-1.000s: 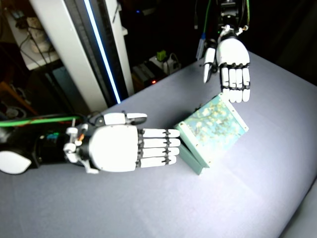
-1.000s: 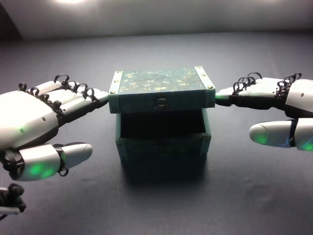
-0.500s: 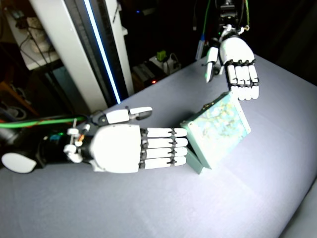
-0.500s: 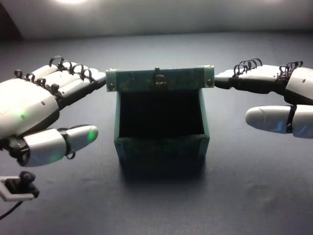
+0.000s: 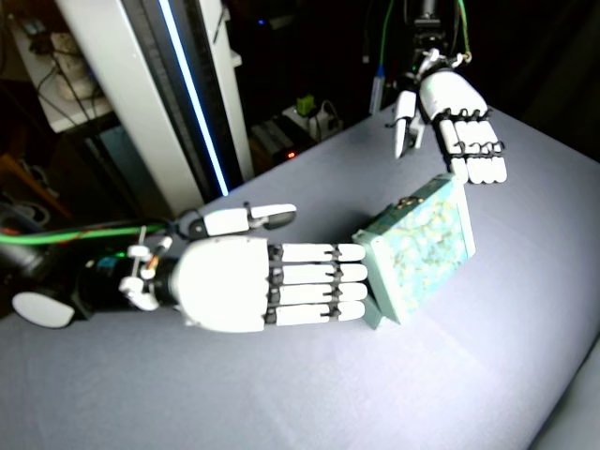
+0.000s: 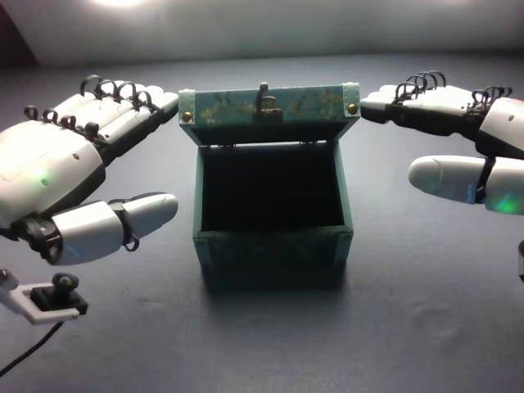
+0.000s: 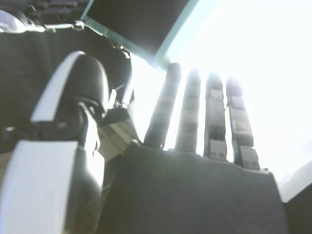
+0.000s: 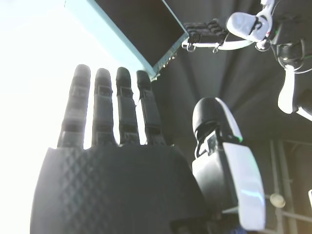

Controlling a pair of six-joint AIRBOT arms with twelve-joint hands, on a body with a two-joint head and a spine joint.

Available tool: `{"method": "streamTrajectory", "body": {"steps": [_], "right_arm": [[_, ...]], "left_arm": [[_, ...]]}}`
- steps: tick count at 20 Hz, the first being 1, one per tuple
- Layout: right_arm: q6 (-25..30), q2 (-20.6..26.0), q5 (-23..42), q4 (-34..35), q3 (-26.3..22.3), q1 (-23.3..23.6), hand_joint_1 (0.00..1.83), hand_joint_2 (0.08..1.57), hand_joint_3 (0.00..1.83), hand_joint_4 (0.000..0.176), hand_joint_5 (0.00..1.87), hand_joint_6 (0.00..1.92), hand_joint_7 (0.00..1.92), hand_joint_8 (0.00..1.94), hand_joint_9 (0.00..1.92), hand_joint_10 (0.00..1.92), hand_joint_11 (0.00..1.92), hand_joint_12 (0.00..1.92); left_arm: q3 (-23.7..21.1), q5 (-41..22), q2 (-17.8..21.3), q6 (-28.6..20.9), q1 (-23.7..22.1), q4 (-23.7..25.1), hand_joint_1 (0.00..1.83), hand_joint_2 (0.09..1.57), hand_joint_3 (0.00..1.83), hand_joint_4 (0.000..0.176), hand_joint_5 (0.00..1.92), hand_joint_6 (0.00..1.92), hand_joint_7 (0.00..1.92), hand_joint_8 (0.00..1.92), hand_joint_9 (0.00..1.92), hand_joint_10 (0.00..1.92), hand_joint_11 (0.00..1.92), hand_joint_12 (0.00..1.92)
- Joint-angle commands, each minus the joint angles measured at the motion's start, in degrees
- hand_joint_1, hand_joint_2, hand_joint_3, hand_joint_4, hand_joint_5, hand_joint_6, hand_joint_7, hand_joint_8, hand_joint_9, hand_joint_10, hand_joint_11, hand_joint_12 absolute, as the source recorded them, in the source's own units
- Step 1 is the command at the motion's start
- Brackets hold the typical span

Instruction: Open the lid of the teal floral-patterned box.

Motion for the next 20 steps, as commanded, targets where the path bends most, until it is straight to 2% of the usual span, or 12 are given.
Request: {"method": "streamTrajectory", "body": {"steps": [1,2,3,4,5,6,7,11,12,17,19,20], "right_arm": [[0.3,-0.2,8.1,2.3,0.2,1.0,0.0,1.37,0.01,0.002,0.24,0.01,0.22,0.01,0.17,0.01,0.13,0.2],[0.3,-0.6,8.1,2.5,0.5,1.3,0.0,1.37,0.01,0.02,0.24,0.0,0.21,0.0,0.16,0.0,0.11,0.19],[0.3,-1.0,8.1,2.7,0.9,1.5,0.0,1.36,0.01,0.02,0.23,0.0,0.21,0.0,0.16,0.0,0.1,0.19],[0.3,-1.4,8.1,3.1,1.3,1.6,0.0,1.36,0.0,0.012,0.23,0.0,0.21,0.0,0.15,0.0,0.09,0.19],[0.3,-1.6,8.0,3.4,1.5,1.6,0.0,1.36,0.0,0.001,0.22,0.0,0.2,0.0,0.15,0.0,0.09,0.19],[0.3,-1.9,8.0,3.7,1.8,1.6,0.0,1.37,0.01,0.0,0.21,0.0,0.19,0.0,0.14,0.0,0.08,0.18],[0.3,-2.2,7.9,4.0,2.1,1.6,0.0,1.37,0.01,0.0,0.2,0.0,0.19,0.0,0.14,0.0,0.08,0.18],[0.3,-3.3,7.3,4.4,3.1,2.0,0.0,1.37,0.0,0.0,0.19,0.0,0.18,0.0,0.14,0.0,0.11,0.2],[0.3,-3.6,7.0,4.5,3.4,2.2,0.0,1.38,0.01,0.0,0.19,0.0,0.18,0.0,0.14,0.0,0.1,0.19],[0.3,-4.6,5.9,4.8,4.6,2.9,0.0,1.39,0.01,0.0,0.19,0.0,0.17,0.0,0.14,0.0,0.11,0.2],[0.3,-5.2,5.2,4.9,5.3,3.5,0.0,1.38,0.0,0.0,0.2,0.0,0.19,0.0,0.14,0.0,0.01,0.4],[0.3,-5.6,4.7,4.9,5.7,3.9,0.0,1.35,0.0,0.0,0.22,0.0,0.21,0.01,0.15,0.0,0.0,0.42]], "left_arm": [[0.2,-7.9,-0.3,0.2,-0.6,0.1,0.11,1.38,0.01,0.0,0.02,0.0,0.03,0.0,0.01,0.0,0.0,0.09],[0.4,-7.9,-0.6,0.5,-0.8,-0.4,0.13,1.41,0.01,0.0,0.03,0.0,0.02,0.0,0.01,0.0,0.02,0.1],[0.8,-7.8,-1.2,0.9,-0.9,-1.1,0.13,1.41,0.01,0.0,0.04,0.01,0.02,0.0,0.02,0.0,0.03,0.11],[1.3,-7.8,-2.0,0.9,-1.2,-1.7,0.19,1.43,0.01,0.0,0.07,0.01,0.05,0.01,0.05,0.01,0.05,0.12],[1.7,-7.8,-2.5,0.9,-1.5,-2.1,0.18,1.44,0.01,0.0,0.07,0.0,0.05,0.0,0.05,0.01,0.04,0.12],[2.2,-7.8,-3.1,0.9,-2.1,-2.5,0.3,1.47,0.01,0.0,0.08,0.01,0.06,0.01,0.06,0.01,0.03,0.13],[2.7,-7.8,-3.6,0.9,-2.6,-2.9,0.32,1.46,0.0,0.0,0.08,0.0,0.05,0.0,0.05,0.0,0.01,0.12],[4.0,-7.7,-5.2,0.9,-4.0,-3.7,0.33,1.45,0.0,0.0,0.08,0.0,0.05,0.0,0.04,0.01,0.01,0.08],[4.2,-7.7,-5.4,0.9,-4.2,-3.8,0.28,1.43,0.0,0.0,0.09,0.0,0.07,0.0,0.05,0.0,0.0,0.08],[4.9,-7.3,-6.1,0.9,-4.6,-4.2,0.32,1.45,0.0,0.0,0.09,0.0,0.07,0.0,0.05,0.0,0.01,0.07],[5.2,-7.1,-6.5,0.9,-5.0,-4.3,0.29,1.45,0.0,0.0,0.07,0.0,0.06,0.0,0.03,0.0,0.0,0.05],[5.5,-7.0,-6.8,0.9,-5.3,-4.3,0.29,1.44,0.0,0.0,0.08,0.0,0.06,0.0,0.02,0.0,0.0,0.02]]}}
